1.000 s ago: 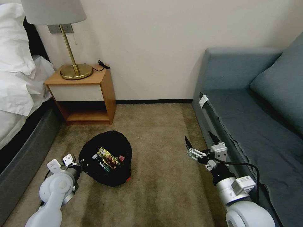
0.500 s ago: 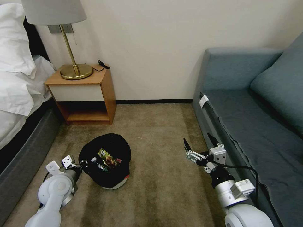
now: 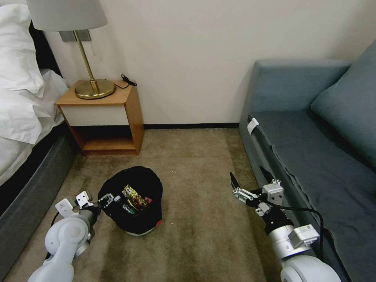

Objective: Pick up the trash bin, then pick up the garbage on the floor and place it into the trash bin.

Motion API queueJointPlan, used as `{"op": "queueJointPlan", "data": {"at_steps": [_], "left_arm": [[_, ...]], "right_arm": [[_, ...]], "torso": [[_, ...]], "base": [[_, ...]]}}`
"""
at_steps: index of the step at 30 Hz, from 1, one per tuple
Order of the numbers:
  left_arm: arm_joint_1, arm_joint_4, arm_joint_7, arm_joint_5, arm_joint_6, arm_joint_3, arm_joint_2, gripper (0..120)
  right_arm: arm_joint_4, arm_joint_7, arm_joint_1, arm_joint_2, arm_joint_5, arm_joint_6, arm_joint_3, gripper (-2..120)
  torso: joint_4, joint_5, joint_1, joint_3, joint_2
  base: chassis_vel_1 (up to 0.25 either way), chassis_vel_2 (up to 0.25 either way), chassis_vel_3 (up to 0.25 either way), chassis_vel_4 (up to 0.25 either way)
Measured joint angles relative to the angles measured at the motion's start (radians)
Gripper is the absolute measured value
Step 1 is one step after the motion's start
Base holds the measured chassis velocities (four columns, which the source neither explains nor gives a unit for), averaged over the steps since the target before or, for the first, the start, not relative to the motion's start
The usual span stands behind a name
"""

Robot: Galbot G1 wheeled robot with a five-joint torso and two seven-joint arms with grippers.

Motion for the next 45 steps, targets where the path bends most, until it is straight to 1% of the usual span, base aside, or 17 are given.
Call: {"op": "queueJointPlan", "data": {"at_steps": [2,5,6,7,8,11,12,13,17,20,21,23,24,27,37,40,45], "left_arm": [[0.017,-0.018,0.035,0.048,-0.012,-0.004,0.002,98],[0.059,-0.056,0.141,0.181,-0.072,-0.017,0.002,100],[0.059,-0.056,0.141,0.181,-0.072,-0.017,0.002,100],[0.077,-0.073,0.211,0.224,-0.118,-0.024,0.002,100],[0.077,-0.073,0.211,0.224,-0.118,-0.024,0.002,100],[0.091,-0.083,0.396,0.319,-0.240,-0.028,0.003,100],[0.091,-0.083,0.396,0.319,-0.240,-0.028,0.003,100],[0.089,-0.083,0.455,0.342,-0.293,-0.023,0.002,100],[0.088,-0.082,0.506,0.370,-0.360,-0.022,-0.005,100],[0.106,-0.081,0.556,0.380,-0.465,-0.023,-0.050,100],[0.106,-0.081,0.556,0.380,-0.465,-0.023,-0.050,100],[0.137,-0.086,0.591,0.388,-0.547,-0.025,-0.087,100],[0.137,-0.086,0.591,0.388,-0.547,-0.025,-0.087,100],[0.169,-0.099,0.618,0.416,-0.621,-0.026,-0.116,100],[0.204,-0.103,0.648,0.553,-0.718,-0.034,-0.149,100],[0.214,-0.105,0.630,0.590,-0.755,-0.034,-0.158,100],[0.223,-0.126,0.537,0.658,-0.794,-0.029,-0.181,100]], "right_arm": [[0.000,-0.001,-0.001,0.001,0.000,0.001,0.001,100],[-0.001,-0.008,-0.003,0.007,0.000,0.003,0.002,100],[-0.001,-0.008,-0.003,0.007,0.000,0.003,0.002,100],[-0.005,-0.013,-0.003,0.012,0.000,0.007,0.002,100],[-0.005,-0.013,-0.003,0.012,0.000,0.007,0.002,100],[-0.006,-0.022,-0.010,0.026,-0.002,0.015,0.008,100],[-0.006,-0.022,-0.010,0.026,-0.002,0.015,0.008,100],[-0.006,-0.025,-0.015,0.034,-0.004,0.018,0.012,100],[-0.004,-0.025,-0.020,0.044,-0.008,0.021,0.013,100],[-0.003,-0.031,-0.040,0.061,-0.017,0.036,0.013,100],[-0.003,-0.031,-0.040,0.061,-0.017,0.036,0.013,100],[-0.002,-0.044,-0.054,0.076,-0.033,0.055,0.019,100],[-0.002,-0.044,-0.054,0.076,-0.033,0.055,0.019,100],[0.008,-0.064,-0.075,0.098,-0.053,0.074,0.035,100],[0.009,-0.099,-0.101,0.147,-0.076,0.135,0.070,100],[-0.001,-0.106,-0.101,0.166,-0.081,0.157,0.078,100],[-0.005,-0.117,-0.101,0.185,-0.084,0.171,0.100,100]], "torso": [[0.0001,0.0000,0.000,0.000,0.000],[0.0001,0.0000,0.000,0.000,0.000],[0.0001,0.0000,0.000,0.000,0.000],[0.0001,0.0000,0.000,0.000,0.000],[0.0001,0.0000,0.000,0.000,0.000],[0.0000,0.0000,0.000,0.000,0.000],[0.0000,0.0000,0.000,0.000,0.000],[0.0000,0.0000,0.000,0.000,0.000],[-0.0001,0.0002,0.000,0.000,0.000],[0.0000,0.0001,0.000,0.000,0.000],[0.0000,0.0001,0.000,0.000,0.000],[0.0001,0.0000,0.000,0.000,0.000],[0.0001,0.0000,0.000,0.000,0.000],[0.0001,0.0000,0.000,0.000,0.000],[0.0001,0.0001,0.000,0.000,0.000],[0.0000,0.0001,0.000,0.000,0.000],[0.0001,0.0000,0.000,0.000,0.000]], "base": [[0.000,0.000,0.000,0.000],[0.000,0.000,0.000,0.000],[0.000,0.000,0.000,0.000],[0.000,0.000,0.000,0.000],[0.000,0.000,0.000,0.000],[0.000,0.000,0.000,0.000],[0.000,0.000,0.000,0.000],[0.000,0.000,0.000,0.000],[0.000,0.000,0.000,0.000],[0.000,0.000,0.000,0.000],[0.000,0.000,0.000,0.000],[0.000,0.000,0.000,0.000],[0.000,0.000,0.000,0.000],[0.000,0.000,0.000,0.000],[0.000,0.000,0.000,0.000],[0.000,0.000,0.000,0.000],[0.000,0.000,0.000,0.000]]}}
